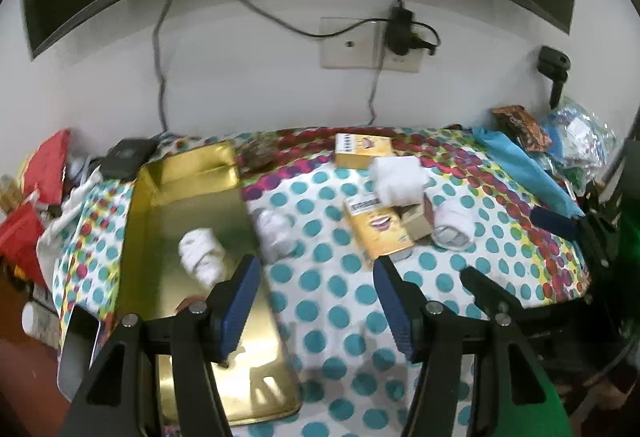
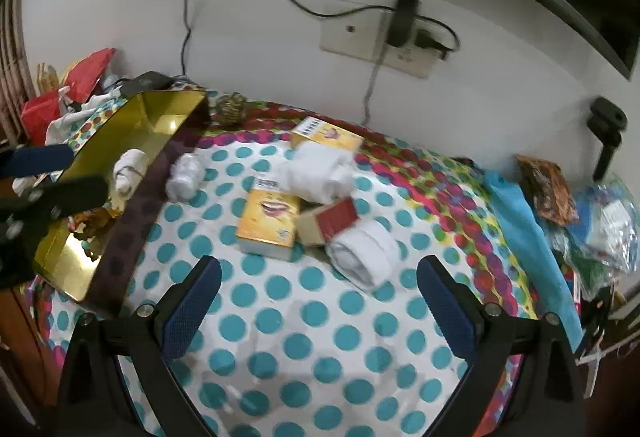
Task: Organize objects
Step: 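Move the right tool back toward the remaining white socks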
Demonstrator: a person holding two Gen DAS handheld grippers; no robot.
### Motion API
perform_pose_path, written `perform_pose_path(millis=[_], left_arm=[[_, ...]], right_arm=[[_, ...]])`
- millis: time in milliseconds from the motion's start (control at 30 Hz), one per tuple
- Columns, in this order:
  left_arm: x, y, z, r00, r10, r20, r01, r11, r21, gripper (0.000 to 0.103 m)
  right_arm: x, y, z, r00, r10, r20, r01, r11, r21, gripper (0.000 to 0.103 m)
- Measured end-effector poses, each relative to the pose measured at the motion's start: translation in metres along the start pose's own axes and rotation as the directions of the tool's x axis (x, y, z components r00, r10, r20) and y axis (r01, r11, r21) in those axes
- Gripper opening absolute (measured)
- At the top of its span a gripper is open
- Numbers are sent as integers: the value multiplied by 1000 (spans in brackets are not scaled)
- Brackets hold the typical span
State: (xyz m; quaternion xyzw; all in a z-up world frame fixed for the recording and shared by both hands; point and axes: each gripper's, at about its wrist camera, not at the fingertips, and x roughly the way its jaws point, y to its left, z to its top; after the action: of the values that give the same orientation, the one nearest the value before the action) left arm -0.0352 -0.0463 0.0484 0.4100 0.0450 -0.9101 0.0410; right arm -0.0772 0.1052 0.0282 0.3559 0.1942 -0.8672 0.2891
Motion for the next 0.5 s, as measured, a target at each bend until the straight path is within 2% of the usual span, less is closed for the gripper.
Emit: perform_pose_path(millis=[267, 433, 500], left_arm=[[35, -37, 31, 999, -31, -28, 33, 998, 60, 60], [68, -56, 50, 998, 8, -58, -2, 994, 110, 60], [78, -62, 55, 997, -16, -75, 24, 993, 118, 60]], right_arm=[[-2, -29, -14, 1000, -2, 1, 2, 999, 48, 97], [6, -41, -17, 1000, 10, -5, -10, 998, 69, 97], [8, -45, -19, 1000, 17, -7, -16, 997, 78, 97]])
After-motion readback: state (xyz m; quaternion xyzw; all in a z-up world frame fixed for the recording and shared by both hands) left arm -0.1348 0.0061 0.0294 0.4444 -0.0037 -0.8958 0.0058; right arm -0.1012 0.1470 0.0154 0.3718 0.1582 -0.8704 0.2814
